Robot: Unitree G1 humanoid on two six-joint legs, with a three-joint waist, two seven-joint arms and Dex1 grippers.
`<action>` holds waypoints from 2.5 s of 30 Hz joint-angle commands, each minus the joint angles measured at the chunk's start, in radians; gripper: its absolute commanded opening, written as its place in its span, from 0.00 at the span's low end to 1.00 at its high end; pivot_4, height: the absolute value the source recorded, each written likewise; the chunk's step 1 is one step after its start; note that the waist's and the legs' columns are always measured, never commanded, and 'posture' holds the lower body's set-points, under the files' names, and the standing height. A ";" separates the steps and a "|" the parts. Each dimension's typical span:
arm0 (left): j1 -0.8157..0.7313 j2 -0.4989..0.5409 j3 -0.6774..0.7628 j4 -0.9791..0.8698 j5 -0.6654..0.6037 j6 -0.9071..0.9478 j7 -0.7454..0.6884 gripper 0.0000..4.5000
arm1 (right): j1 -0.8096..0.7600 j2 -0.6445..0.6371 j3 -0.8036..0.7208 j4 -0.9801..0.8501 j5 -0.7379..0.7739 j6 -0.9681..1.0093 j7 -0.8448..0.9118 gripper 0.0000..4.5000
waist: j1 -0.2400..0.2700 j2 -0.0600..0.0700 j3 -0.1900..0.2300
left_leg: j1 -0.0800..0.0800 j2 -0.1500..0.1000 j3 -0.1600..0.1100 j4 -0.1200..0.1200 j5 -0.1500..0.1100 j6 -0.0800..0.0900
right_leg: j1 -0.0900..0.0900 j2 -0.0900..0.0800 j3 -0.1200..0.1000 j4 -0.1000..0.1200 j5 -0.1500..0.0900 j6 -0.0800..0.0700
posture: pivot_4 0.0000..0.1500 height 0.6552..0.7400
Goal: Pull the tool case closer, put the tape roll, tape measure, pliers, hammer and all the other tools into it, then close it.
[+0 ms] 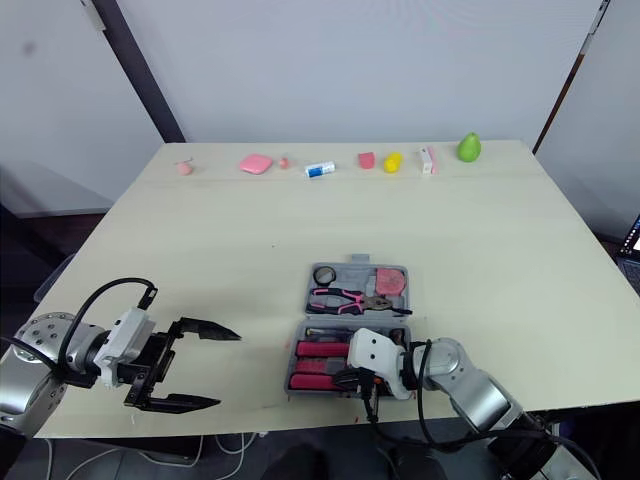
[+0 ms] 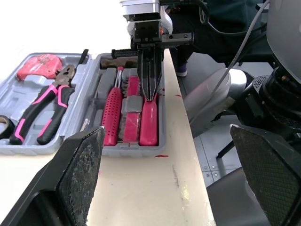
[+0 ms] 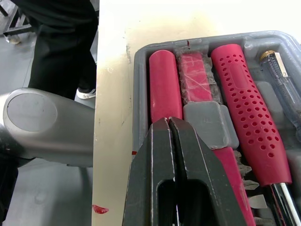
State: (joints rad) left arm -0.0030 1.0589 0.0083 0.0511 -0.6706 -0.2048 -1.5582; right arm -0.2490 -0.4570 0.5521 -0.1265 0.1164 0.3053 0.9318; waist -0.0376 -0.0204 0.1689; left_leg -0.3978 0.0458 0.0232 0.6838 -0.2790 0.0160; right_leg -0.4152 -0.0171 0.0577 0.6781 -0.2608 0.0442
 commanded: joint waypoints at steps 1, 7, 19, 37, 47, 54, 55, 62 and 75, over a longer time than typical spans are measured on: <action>0.004 0.010 0.022 -0.014 -0.015 0.002 -0.056 1.00 | 0.025 -0.003 -0.014 0.005 -0.009 0.011 -0.007 0.00 | 0.000 0.000 0.000 | 0.000 0.000 0.000 0.000 0.000 0.000 | 0.000 0.000 0.000 0.000 0.000 0.000 | 1.00 1.00; -0.004 -0.053 0.068 -0.029 -0.025 0.075 -0.004 1.00 | 0.048 0.029 -0.169 -0.107 0.114 0.048 -0.049 0.00 | 0.003 0.000 0.000 | -0.001 0.000 0.000 0.000 0.000 0.000 | 0.000 0.000 0.000 0.000 0.000 0.000 | 1.00 1.00; 0.031 -0.237 0.183 0.009 0.030 0.195 0.248 1.00 | 0.265 -0.024 -0.640 -0.153 0.336 -0.014 -0.096 0.00 | 0.012 0.001 0.000 | -0.001 0.000 -0.001 0.000 0.000 0.000 | 0.001 0.000 0.000 0.000 0.000 0.000 | 1.00 1.00; 0.189 -0.305 0.359 0.192 0.120 0.121 0.317 1.00 | 0.743 -0.065 -1.057 0.115 0.364 -0.366 0.028 0.99 | 0.023 0.001 -0.001 | 0.003 0.000 0.003 0.000 0.000 0.000 | 0.003 -0.001 0.002 -0.001 0.000 0.000 | 1.00 1.00; 0.174 -0.320 0.350 0.274 0.189 0.060 0.323 1.00 | 0.791 -0.079 -1.071 0.159 0.347 -0.393 0.012 0.99 | 0.023 0.000 -0.002 | 0.008 0.002 0.009 0.000 0.000 0.000 | 0.003 -0.001 0.009 0.000 -0.004 0.001 | 1.00 1.00; 0.022 -0.339 0.241 0.305 0.253 0.063 0.293 1.00 | 0.653 -0.109 -0.952 0.053 0.324 -0.264 -0.043 0.99 | 0.021 0.000 -0.003 | 0.009 0.001 0.017 0.000 0.000 0.000 | 0.004 0.000 0.010 0.000 0.000 0.000 | 1.00 1.00; 0.004 -0.341 0.227 0.308 0.260 0.062 0.290 1.00 | 0.632 -0.111 -0.936 0.038 0.323 -0.248 -0.050 0.99 | 0.021 0.000 -0.003 | 0.009 0.001 0.017 -0.001 0.000 0.000 | 0.004 0.000 0.010 0.000 0.000 0.000 | 1.00 1.00; -0.126 -0.369 0.150 0.347 0.309 0.041 0.279 1.00 | 0.431 -0.132 -0.789 0.017 0.262 -0.148 -0.089 0.99 | 0.023 0.000 -0.003 | 0.007 0.001 0.016 -0.001 0.000 0.000 | 0.003 0.000 0.010 0.000 0.001 0.001 | 1.00 1.00; -0.329 -0.424 0.027 0.561 0.407 -0.030 0.210 0.65 | 0.109 -0.151 -0.530 0.220 0.104 -0.099 -0.030 0.49 | 0.023 -0.001 -0.003 | 0.004 0.000 0.014 0.001 0.000 0.000 | 0.002 0.000 0.009 0.000 0.001 0.002 | 1.00 1.00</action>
State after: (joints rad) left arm -0.3123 0.6345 0.0422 0.5843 -0.2838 -0.2098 -1.3364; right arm -0.1165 -0.5971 0.0071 0.0800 0.2388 0.2132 0.8893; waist -0.0145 -0.0210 0.1661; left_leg -0.3938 0.0453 0.0368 0.6844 -0.2791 0.0160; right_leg -0.4132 -0.0165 0.0661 0.6777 -0.2593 0.0463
